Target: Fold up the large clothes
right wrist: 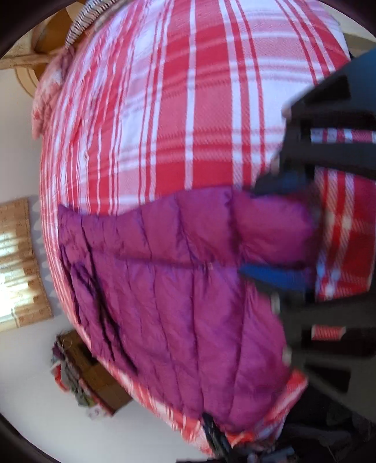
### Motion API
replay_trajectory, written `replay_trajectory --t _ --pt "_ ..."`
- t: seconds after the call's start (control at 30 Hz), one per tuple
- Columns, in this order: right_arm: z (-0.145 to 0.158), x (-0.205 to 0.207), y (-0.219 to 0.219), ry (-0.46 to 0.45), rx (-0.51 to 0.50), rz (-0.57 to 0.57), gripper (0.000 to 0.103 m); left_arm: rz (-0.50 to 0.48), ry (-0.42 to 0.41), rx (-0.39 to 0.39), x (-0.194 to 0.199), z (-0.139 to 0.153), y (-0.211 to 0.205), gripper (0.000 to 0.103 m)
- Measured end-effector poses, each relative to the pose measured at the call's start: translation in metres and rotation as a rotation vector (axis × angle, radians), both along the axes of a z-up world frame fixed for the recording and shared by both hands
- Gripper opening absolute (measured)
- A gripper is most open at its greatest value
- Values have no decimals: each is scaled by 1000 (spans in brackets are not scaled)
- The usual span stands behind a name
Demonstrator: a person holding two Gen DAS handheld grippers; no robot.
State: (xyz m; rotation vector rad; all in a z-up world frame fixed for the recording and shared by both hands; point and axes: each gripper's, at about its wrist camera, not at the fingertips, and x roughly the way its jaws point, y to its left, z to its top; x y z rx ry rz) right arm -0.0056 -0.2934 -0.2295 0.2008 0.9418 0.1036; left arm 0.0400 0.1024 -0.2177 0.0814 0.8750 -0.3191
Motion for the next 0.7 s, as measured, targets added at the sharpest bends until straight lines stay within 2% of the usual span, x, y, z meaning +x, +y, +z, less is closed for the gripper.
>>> replay_trajectory --t 0.03,0.07,0.13,0.27,0.43,0.53,0.6,0.67,0.7 --pt "2 0 -1 0 44 11 12 -9 -16 1 -3 5 -2 11" --pt "5 -2 1 -8 38 10 11 -29 -43 4 -9 15 -4 7" --pt "17 -7 2 -56 30 21 10 -44 -103 18 -20 33 -6 6" --pt "49 -21 -5 -141 72 12 9 -59 -194 -53 -43 81 8 4" --pt "118 -49 -12 -302 125 17 8 -73 -284 -166 -74 145 30 3" --pt "164 -63 -8 -419 138 34 8 -81 -353 -203 -90 179 40 3" --pt "187 -64 -5 -487 132 45 8 -77 -381 -192 -85 191 42 3" --pt "198 -53 -3 -522 133 54 8 -74 -380 -171 -66 189 40 3" --pt "199 -41 -2 -528 123 54 8 -61 -365 -150 -44 182 37 3"
